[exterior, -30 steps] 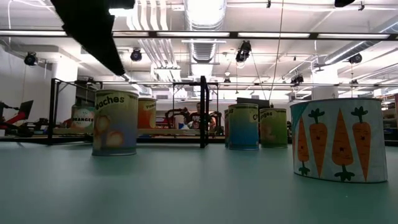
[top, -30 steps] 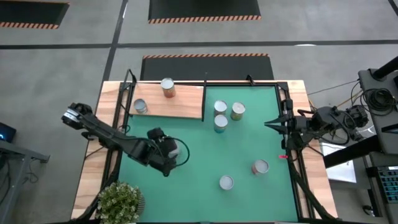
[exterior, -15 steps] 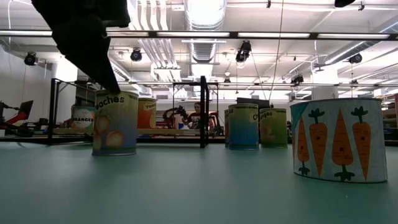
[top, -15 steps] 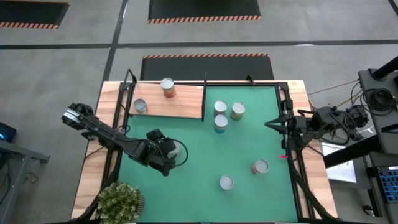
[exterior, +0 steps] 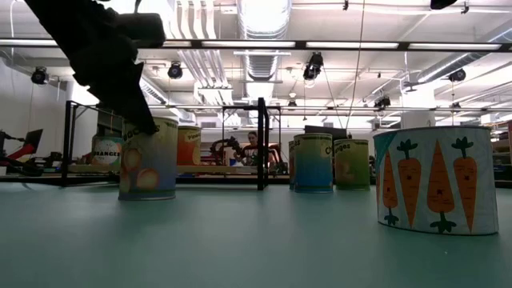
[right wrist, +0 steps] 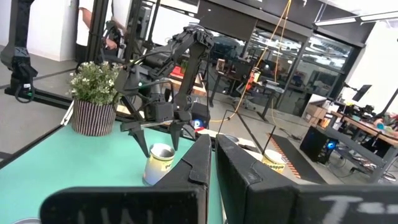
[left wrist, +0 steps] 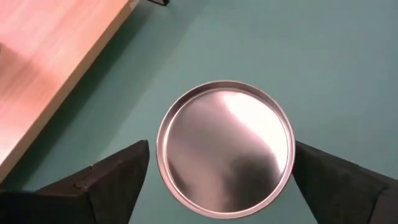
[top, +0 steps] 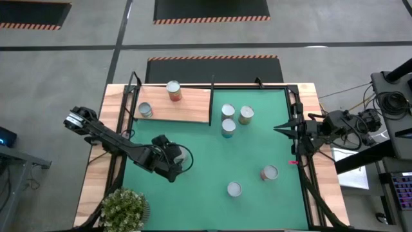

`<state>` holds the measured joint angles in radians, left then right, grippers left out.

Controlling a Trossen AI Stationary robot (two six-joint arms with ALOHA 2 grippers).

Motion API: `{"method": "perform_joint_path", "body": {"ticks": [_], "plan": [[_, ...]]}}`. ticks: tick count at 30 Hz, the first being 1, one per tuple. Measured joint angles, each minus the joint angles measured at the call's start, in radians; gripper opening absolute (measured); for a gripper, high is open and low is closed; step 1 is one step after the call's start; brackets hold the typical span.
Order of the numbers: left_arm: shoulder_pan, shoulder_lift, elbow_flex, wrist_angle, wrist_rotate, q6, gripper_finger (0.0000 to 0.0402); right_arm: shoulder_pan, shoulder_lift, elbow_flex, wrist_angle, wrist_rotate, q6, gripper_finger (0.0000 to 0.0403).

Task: Pick and place cans onto a shelf
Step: Put the canned peaches on the shelf

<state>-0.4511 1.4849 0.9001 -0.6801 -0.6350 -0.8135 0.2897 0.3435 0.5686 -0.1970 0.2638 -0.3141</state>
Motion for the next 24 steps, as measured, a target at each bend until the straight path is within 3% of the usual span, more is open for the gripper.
{"method": "perform_joint_path", "body": {"ticks": [8, 15, 20, 24], "plan": [[0.000, 0.000, 0.001, 0.000, 0.011, 0.006, 0.0300, 0.000, 0.000, 0.000, 0.000, 0.000, 0.000, 0.0013], [0.000, 0.000, 0.004, 0.001, 0.002, 0.005, 0.0301, 0.000, 0.000, 0.000, -0.001, 0.000, 0.000, 0.0013], [0.019, -0.013, 0.074, -0.010, -0.147, -0.002, 0.0302, 0.000, 0.000, 0.000, -0.002, 0.000, 0.000, 0.0013], [0.111, -0.039, 0.158, -0.098, -0.267, -0.074, 0.0302, 0.000, 0.000, 0.000, -0.001, 0.000, 0.000, 0.0013]]}}
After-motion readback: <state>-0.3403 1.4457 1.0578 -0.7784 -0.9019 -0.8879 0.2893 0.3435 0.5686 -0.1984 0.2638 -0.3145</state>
